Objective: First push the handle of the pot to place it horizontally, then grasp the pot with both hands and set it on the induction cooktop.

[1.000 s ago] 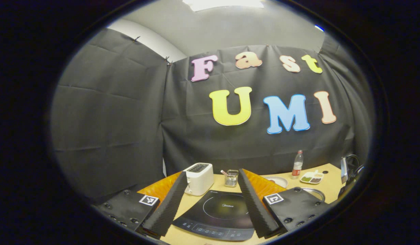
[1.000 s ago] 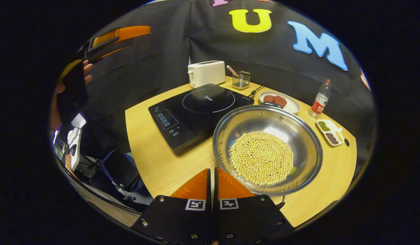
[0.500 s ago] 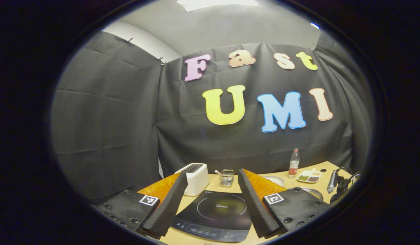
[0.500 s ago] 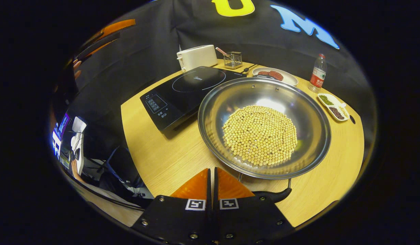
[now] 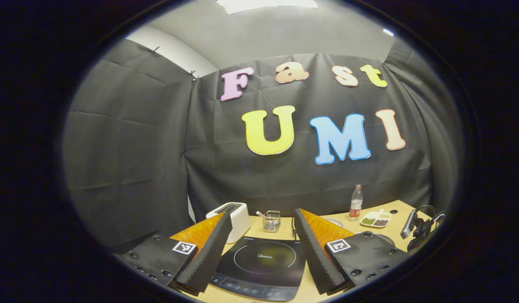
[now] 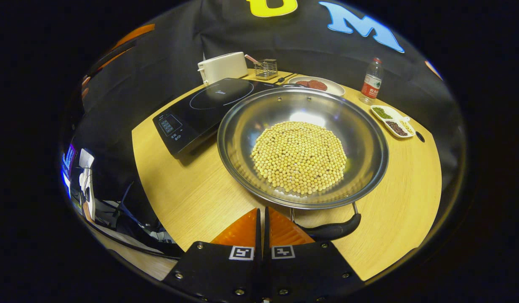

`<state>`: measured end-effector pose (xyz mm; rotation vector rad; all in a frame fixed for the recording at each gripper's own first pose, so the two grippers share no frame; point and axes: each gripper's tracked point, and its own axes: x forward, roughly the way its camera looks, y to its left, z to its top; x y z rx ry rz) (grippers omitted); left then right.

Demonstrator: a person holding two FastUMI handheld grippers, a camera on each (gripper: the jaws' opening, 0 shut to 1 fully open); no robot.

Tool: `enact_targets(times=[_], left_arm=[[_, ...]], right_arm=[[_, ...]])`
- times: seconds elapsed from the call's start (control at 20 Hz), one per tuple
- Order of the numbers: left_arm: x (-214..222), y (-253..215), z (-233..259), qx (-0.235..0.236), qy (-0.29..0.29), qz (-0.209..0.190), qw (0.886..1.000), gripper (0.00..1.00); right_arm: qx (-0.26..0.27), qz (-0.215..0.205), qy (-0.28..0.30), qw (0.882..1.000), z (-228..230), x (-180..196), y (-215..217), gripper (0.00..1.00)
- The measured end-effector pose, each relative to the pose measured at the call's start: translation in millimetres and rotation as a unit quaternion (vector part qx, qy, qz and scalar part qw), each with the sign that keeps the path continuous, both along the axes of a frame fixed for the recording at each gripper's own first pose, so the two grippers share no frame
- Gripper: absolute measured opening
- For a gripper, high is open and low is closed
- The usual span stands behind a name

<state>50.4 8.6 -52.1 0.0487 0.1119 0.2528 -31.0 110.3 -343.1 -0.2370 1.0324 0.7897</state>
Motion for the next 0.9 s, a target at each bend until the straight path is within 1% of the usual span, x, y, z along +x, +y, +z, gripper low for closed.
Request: enact_targets(times=[0.05,0.1,0.15,0.2,0.4,0.45,0.5,0.55,0.6,0.9], left_arm=[[0.4,-2.2,-1.6,-0.001,0.001,-0.002,1.0,0.94],[0.9,-4.0,-1.3,-0.001,0.001,-0.004,1.0,0.94],[2.0,-6.0,-1.1,0.0,0.001,-0.006,1.0,0.96],[1.9,-8.2,-0.1,0.0,0.0,-0.007,1.0,0.97],[4.8,-16.6,0.3,0.001,-0.001,-0.011,1.0,0.96],[4.8,-18.8,-0.9,0.0,-0.001,-0.011,1.0,0.94],[5.0,-21.0,-1.6,0.0,-0.001,-0.011,1.0,0.96],[4.8,-23.4,-1.6,0.0,-0.001,-0.011,1.0,0.96],[4.7,-25.2,-1.4,0.001,-0.001,-0.011,1.0,0.94],[9.2,-38.6,-5.6,0.001,0.002,-0.007,1.0,0.94]], right_arm=[[-0.005,-0.007,-0.002,1.0,-1.4,2.5,-5.4,0.01],[-0.01,-0.016,-0.004,1.0,-2.2,6.7,-10.6,0.01],[-0.015,-0.024,-0.006,1.0,-3.9,9.7,-15.1,0.01],[-0.019,-0.034,-0.007,0.999,-4.2,13.9,-20.2,0.01],[-0.028,-0.073,-0.01,0.997,-6.1,27.9,-42.1,0.01],[-0.029,-0.081,-0.01,0.996,-6.5,31.5,-47.4,0.01],[-0.029,-0.089,-0.01,0.996,-5.8,35.0,-51.9,0.01],[-0.03,-0.095,-0.011,0.995,-6.2,38.6,-56.7,0.01],[-0.031,-0.101,-0.013,0.994,-5.9,43.2,-62.1,0.01],[-0.041,-0.134,-0.02,0.99,-6.6,68.6,-91.1,0.01]])
